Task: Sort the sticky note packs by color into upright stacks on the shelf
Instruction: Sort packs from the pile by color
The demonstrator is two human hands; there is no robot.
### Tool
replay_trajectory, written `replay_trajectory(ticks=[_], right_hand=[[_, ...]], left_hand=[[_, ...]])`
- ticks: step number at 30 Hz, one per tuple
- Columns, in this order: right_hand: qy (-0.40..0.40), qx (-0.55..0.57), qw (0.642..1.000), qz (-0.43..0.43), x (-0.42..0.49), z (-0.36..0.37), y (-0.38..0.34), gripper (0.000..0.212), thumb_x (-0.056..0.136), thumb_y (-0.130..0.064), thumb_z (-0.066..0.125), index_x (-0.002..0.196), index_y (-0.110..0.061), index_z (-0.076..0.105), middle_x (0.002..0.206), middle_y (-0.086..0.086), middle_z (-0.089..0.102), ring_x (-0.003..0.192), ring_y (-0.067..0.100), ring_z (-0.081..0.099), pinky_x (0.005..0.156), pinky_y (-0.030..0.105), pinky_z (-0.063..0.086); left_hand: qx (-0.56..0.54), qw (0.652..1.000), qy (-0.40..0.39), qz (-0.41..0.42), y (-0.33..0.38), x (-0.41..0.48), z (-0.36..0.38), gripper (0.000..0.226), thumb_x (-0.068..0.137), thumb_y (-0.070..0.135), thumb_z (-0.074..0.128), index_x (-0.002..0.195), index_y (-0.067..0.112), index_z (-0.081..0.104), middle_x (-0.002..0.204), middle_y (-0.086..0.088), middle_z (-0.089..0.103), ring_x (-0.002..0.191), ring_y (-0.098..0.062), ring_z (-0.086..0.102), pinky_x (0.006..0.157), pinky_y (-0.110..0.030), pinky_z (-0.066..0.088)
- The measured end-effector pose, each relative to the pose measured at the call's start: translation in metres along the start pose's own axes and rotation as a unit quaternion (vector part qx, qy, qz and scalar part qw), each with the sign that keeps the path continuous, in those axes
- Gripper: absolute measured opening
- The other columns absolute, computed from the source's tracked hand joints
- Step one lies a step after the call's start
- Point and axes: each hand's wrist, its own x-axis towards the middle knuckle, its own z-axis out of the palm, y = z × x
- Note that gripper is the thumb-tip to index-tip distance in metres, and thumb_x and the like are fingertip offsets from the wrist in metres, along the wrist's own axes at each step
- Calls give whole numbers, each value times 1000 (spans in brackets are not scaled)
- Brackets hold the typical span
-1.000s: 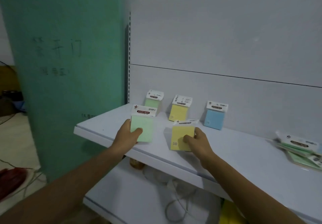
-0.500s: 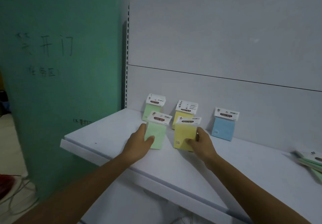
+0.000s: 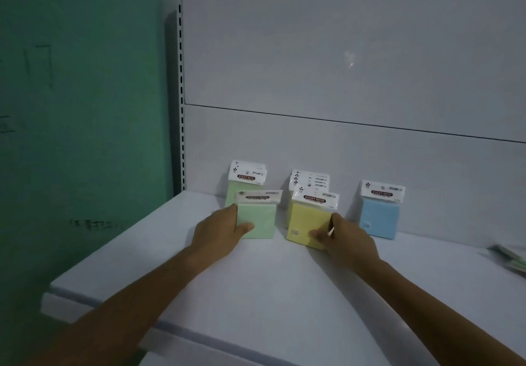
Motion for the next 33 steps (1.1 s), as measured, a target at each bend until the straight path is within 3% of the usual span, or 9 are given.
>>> replay_trajectory(ticks=[8,13,18,21,25,28,33], right_hand=[[49,-94,991,85,6,4,-29,48,87,-60,46,111,-18,42,99,5,63,89,24,62,68,32,47],[70,-57,985,145,7,12,-46,47,87,-52,53,118,-18,42,104,4,62,93,24,61,76,37,51],[84,7,976,199,9,22,-57,62,77,-56,63,122,-20,41,107,2,62,97,24,61,82,41,51],[131,53,969,205,7,32,-56,55,79,-51,64,121,-24,43,105,-1,61,94,21,59,77,35,44],[168,100,958,210,5,46,-49,53,77,-53,65,119,-26,46,102,-5,57,92,18,57,77,34,42],[173,99,960,198,8,50,-43,58,78,-51,66,124,-23,46,122,1,53,108,23,55,85,40,45],[143,137,963,185,10,52,-41,68,70,-55,72,125,-25,45,118,-1,60,104,23,57,84,35,43]], left_hand=[[-32,996,15,77,-48,47,-2,45,84,54,55,111,18,52,105,3,59,95,-18,57,76,-37,50],[-53,994,22,92,-59,67,7,44,81,54,59,107,19,50,107,3,55,99,-17,54,67,-32,42],[-115,989,36,82,-67,74,17,43,76,50,67,101,22,45,104,5,55,92,-16,54,64,-30,40],[-186,982,8,31,-73,80,19,56,71,48,73,109,23,41,111,4,57,93,-17,57,69,-33,45],[-231,972,-38,-15,-77,84,22,86,70,50,74,135,16,31,130,-3,50,114,-23,52,87,-43,48],[-188,979,-78,19,-73,83,25,70,80,52,62,134,17,35,135,-5,48,120,-26,49,93,-46,46],[-162,981,-103,37,-69,82,23,66,83,55,55,134,17,35,131,-7,53,118,-30,51,94,-45,44]])
